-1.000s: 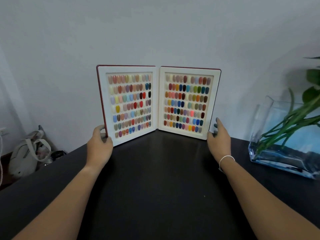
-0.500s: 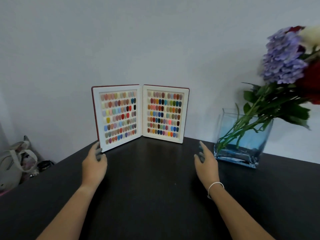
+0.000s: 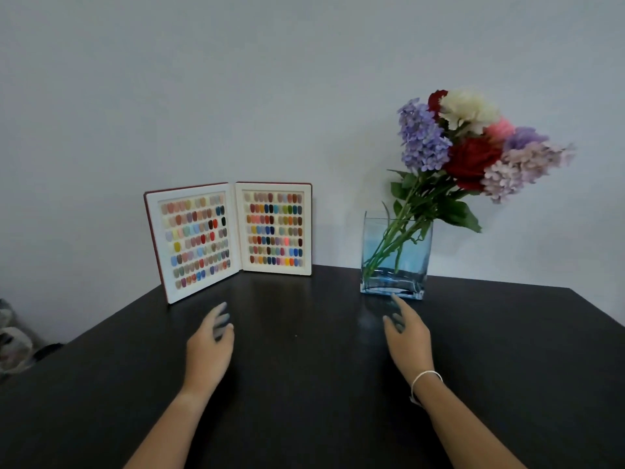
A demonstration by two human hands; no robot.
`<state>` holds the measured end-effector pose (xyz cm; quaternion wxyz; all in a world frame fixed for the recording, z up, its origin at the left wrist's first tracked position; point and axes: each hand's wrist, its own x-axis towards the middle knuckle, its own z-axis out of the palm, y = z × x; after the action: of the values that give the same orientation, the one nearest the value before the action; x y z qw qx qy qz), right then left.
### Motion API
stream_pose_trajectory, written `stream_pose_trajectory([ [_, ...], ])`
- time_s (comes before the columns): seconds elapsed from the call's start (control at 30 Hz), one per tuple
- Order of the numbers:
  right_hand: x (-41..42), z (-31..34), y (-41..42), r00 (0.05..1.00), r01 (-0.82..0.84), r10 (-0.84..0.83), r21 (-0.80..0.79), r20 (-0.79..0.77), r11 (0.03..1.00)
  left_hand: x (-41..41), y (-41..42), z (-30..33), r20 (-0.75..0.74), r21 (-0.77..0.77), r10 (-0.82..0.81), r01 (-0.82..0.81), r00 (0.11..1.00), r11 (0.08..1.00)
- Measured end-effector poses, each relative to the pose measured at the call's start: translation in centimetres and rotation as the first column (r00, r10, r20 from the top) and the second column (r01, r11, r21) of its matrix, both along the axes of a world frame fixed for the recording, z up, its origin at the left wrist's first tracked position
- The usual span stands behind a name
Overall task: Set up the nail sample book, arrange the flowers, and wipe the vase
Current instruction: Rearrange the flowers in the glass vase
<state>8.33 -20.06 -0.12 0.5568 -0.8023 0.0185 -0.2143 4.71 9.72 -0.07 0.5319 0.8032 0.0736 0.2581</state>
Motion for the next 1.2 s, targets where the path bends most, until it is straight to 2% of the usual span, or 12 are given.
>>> stream_pose_trajectory([
  [0.3, -3.0, 0.3, -5.3, 0.995, 0.096, -0.1, 0.127, 0.023, 0.987, -0.7, -6.1, 0.5, 0.022, -0.077, -0.18, 0.181, 0.983, 0.98],
  [0.6, -3.9, 1.9, -8.2, 0.983, 0.133, -0.159, 0.233, 0.095, 0.963, 0.6, -11.2, 2.3, 0.049, -0.029, -0.325, 0.327, 0.944, 0.945],
  [0.93, -0.2, 9.5, -11.3, 0.94, 0.118, -0.216, 0.342, 0.265, 0.932, 5.6, -18.1, 10.9, 0.184, 0.137, -0.459, 0.439, 0.869, 0.888],
  [1.2, 3.6, 15.4, -12.5, 0.924, -0.017, -0.209, 0.581, 0.32, 0.814, 9.4, -23.5, 17.9, 0.302, 0.018, -0.481, 0.5, 0.823, 0.866],
])
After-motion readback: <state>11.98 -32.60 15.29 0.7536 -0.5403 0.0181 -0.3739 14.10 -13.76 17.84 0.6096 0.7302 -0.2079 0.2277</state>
